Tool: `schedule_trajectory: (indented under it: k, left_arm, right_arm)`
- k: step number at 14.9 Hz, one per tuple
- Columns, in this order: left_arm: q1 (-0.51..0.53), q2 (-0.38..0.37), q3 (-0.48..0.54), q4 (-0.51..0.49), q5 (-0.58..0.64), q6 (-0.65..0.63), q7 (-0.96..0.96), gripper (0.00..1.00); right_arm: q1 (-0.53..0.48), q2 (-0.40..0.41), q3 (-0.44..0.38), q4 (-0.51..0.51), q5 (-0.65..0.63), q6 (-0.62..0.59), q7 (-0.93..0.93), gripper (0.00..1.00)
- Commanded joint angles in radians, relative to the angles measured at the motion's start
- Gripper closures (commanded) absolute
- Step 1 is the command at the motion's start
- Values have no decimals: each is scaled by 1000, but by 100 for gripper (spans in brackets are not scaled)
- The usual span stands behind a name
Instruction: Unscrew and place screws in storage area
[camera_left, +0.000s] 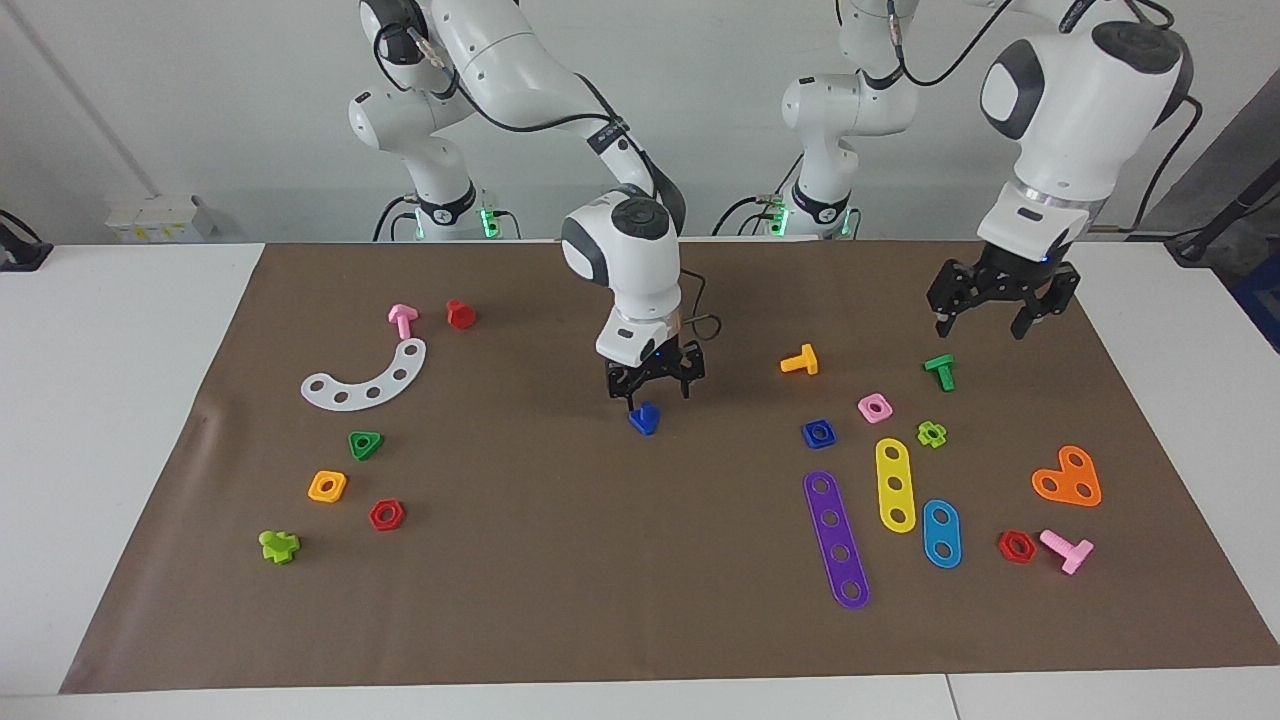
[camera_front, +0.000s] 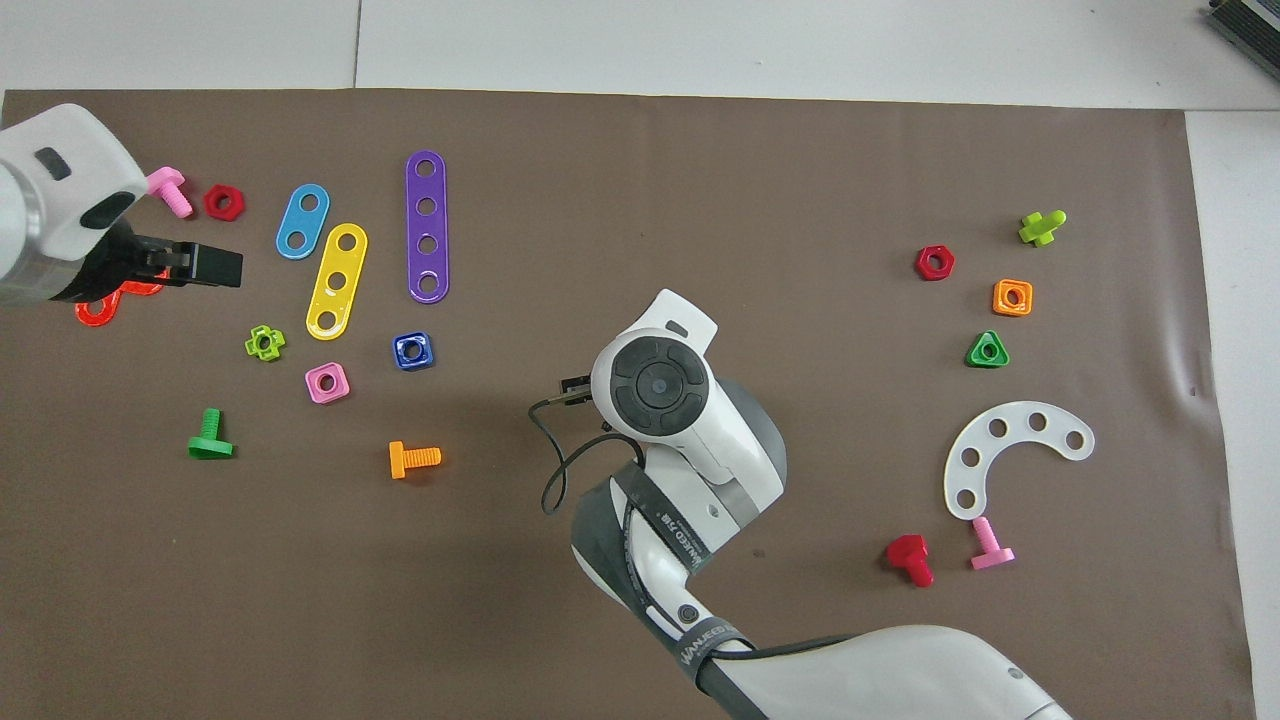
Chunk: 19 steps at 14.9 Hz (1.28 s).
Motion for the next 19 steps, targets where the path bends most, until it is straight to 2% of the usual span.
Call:
schedule_trajectory:
  k: [1, 3, 4, 6, 10, 13, 14, 16, 19]
  left_arm:
    - [18, 4, -7, 110, 3, -130, 26, 0]
    - [19, 13, -6, 147, -7, -179, 26, 0]
    - [21, 19, -4, 168, -26, -210, 26, 0]
    - [59, 50, 11, 224, -74, -242, 26, 0]
    - [70, 30, 13, 198, -68, -256, 152, 0]
    - [68, 18, 13, 172, -59, -255, 153, 0]
    - [62, 16, 11, 169, -36, -256, 153, 0]
    - [56, 1, 13, 143, -30, -255, 149, 0]
    - [59, -5, 13, 130, -27, -265, 129, 0]
  right_arm:
    - [3, -1, -2, -44, -13, 37, -79, 8]
    - [-1, 2, -2, -68, -13, 88, -143, 10]
    - [-1, 2, -2, -72, -11, 91, -165, 17]
    - [8, -7, 0, -81, -11, 51, -165, 20]
    - [7, -6, -2, -72, -13, 50, -183, 26]
    - [7, -6, -2, -72, -13, 50, -223, 43]
    - [3, -6, -2, -73, -14, 50, -244, 55]
    - [0, -4, -3, -72, -16, 50, -295, 100]
    - [-4, -7, -5, -70, -25, 50, -309, 100]
